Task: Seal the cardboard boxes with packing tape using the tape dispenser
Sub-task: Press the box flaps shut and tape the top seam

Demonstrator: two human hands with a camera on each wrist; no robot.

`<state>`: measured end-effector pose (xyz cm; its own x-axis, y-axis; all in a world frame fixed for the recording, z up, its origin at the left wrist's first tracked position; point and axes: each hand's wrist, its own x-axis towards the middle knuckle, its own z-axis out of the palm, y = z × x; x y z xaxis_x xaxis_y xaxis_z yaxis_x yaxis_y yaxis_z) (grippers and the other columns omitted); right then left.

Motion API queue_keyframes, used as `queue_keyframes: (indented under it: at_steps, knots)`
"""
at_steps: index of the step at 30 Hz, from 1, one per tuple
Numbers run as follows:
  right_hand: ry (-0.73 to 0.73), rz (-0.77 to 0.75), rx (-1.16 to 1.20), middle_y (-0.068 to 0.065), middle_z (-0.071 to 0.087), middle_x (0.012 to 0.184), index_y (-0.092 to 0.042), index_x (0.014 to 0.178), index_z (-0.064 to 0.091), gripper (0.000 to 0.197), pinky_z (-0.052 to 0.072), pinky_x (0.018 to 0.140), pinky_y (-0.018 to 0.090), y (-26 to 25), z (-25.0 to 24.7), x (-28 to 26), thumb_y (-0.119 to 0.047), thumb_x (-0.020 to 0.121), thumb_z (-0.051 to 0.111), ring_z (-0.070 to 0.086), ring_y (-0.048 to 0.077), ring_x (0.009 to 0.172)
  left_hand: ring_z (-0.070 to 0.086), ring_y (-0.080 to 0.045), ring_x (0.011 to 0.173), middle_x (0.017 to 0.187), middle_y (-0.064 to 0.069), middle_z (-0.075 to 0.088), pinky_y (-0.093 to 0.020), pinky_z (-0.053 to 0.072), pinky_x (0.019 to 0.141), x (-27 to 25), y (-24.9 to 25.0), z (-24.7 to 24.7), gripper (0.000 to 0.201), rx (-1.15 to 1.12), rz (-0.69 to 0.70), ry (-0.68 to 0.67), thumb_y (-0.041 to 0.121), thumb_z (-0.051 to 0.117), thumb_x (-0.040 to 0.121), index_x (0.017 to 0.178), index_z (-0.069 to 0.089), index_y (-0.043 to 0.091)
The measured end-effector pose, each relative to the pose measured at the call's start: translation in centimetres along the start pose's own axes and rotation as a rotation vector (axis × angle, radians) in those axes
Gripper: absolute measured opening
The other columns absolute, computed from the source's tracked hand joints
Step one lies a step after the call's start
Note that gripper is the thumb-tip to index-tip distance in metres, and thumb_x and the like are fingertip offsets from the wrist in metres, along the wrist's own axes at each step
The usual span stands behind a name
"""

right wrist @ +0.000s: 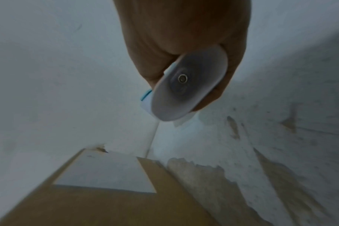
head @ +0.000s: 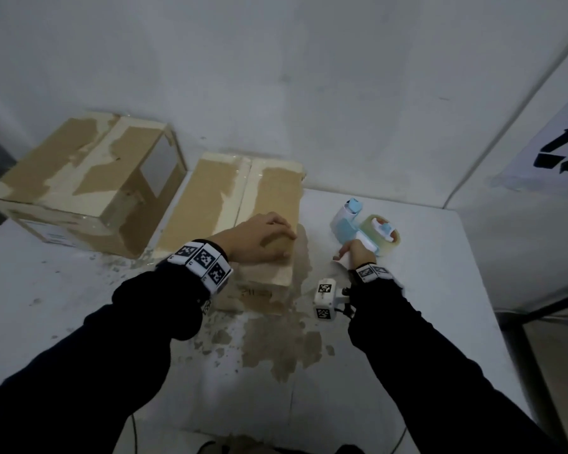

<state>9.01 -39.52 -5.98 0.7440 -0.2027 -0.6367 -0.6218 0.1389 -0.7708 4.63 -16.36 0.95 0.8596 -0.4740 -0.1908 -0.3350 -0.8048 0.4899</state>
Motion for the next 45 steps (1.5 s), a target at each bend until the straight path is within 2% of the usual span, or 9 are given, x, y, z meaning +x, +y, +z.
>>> queue_keyframes:
  at_steps: [4,10,13,17,21,28,37,42,45]
  knots:
    - [0.045,-0.095,0.188,0.012,0.049,0.059,-0.003,0.074,0.052,0.016,0.046,0.045,0.027,-3.0,1.0,-1.3,0.002,0.059,0.052,0.046,0.021,0.037,0.050,-0.013,0.111,0.129,-0.002,0.050,-0.029,0.040,0.099,0.9,1.0,-2.1,0.041,-0.108,-0.074,0.001,0.042,0.047,0.094,0.128,0.053,0.018]
    - [-0.078,-0.377,0.161,0.011,0.044,0.056,-0.002,0.069,0.046,0.012,0.038,0.041,0.025,-8.1,2.7,-5.4,0.009,0.066,0.050,0.043,0.021,0.033,0.057,-0.014,0.104,0.120,0.000,0.061,-0.023,0.043,0.087,2.5,1.2,-5.3,0.037,-0.279,-0.138,0.227,0.038,0.045,0.096,0.121,0.059,0.015]
    - [-0.168,-0.510,0.122,0.010,0.043,0.055,-0.005,0.069,0.043,0.016,0.038,0.043,0.027,-9.7,3.7,-7.6,0.010,0.065,0.048,0.042,0.022,0.035,0.061,-0.014,0.096,0.113,-0.003,0.065,-0.022,0.047,0.082,3.0,1.5,-6.9,0.037,-0.588,-0.179,0.347,0.037,0.043,0.097,0.117,0.061,0.011]
    - [-0.229,-0.618,0.053,0.008,0.048,0.053,-0.005,0.068,0.044,0.017,0.040,0.044,0.030,-10.4,5.7,-9.7,0.008,0.058,0.050,0.044,0.024,0.037,0.063,-0.017,0.097,0.108,-0.002,0.065,-0.029,0.049,0.091,2.6,2.0,-9.3,0.039,-0.975,-0.208,0.442,0.039,0.037,0.099,0.116,0.059,0.012]
    - [-0.256,-0.667,-0.005,0.017,0.050,0.061,-0.005,0.071,0.046,0.020,0.041,0.042,0.029,-10.4,8.1,-11.0,0.003,0.053,0.053,0.047,0.025,0.038,0.065,-0.020,0.097,0.106,-0.006,0.067,-0.027,0.052,0.088,1.6,1.5,-11.8,0.042,-1.341,-0.173,0.420,0.041,0.033,0.100,0.117,0.055,0.009]
    - [-0.112,-0.786,-0.054,0.012,0.055,0.063,-0.012,0.070,0.049,0.023,0.045,0.043,0.028,-10.0,12.7,-12.7,0.010,0.068,0.057,0.050,0.025,0.041,0.070,-0.026,0.086,0.101,-0.019,0.069,-0.027,0.055,0.081,-1.4,-0.1,-15.1,0.033,-1.729,-0.046,0.361,0.022,0.036,0.094,0.105,0.058,-0.001]
    - [-0.004,-0.846,-0.031,0.006,0.058,0.064,-0.016,0.073,0.052,0.026,0.044,0.040,0.025,-10.2,17.1,-13.8,0.007,0.069,0.064,0.053,0.019,0.037,0.064,-0.005,0.070,0.079,0.002,0.067,-0.014,0.052,0.067,-2.7,-3.6,-16.3,0.013,-1.435,-0.116,0.439,0.009,0.060,0.088,0.100,0.066,0.009]
    - [0.024,-0.834,-0.037,0.009,0.064,0.078,-0.016,0.085,0.055,0.030,0.053,0.050,0.029,-9.3,18.8,-13.4,0.002,0.068,0.071,0.061,0.022,0.050,0.059,-0.007,0.071,0.077,0.002,0.060,-0.017,0.049,0.068,-2.9,-5.1,-17.1,0.005,-1.442,-0.169,0.459,0.014,0.059,0.090,0.089,0.064,0.013]
    - [0.022,-0.831,-0.029,0.004,0.064,0.078,-0.013,0.091,0.056,0.033,0.058,0.058,0.036,-8.9,19.9,-13.3,0.004,0.068,0.071,0.063,0.022,0.055,0.059,-0.013,0.086,0.088,0.001,0.058,-0.022,0.048,0.075,-2.9,-5.9,-17.2,0.009,-1.501,-0.190,0.450,0.014,0.053,0.092,0.085,0.059,0.016]
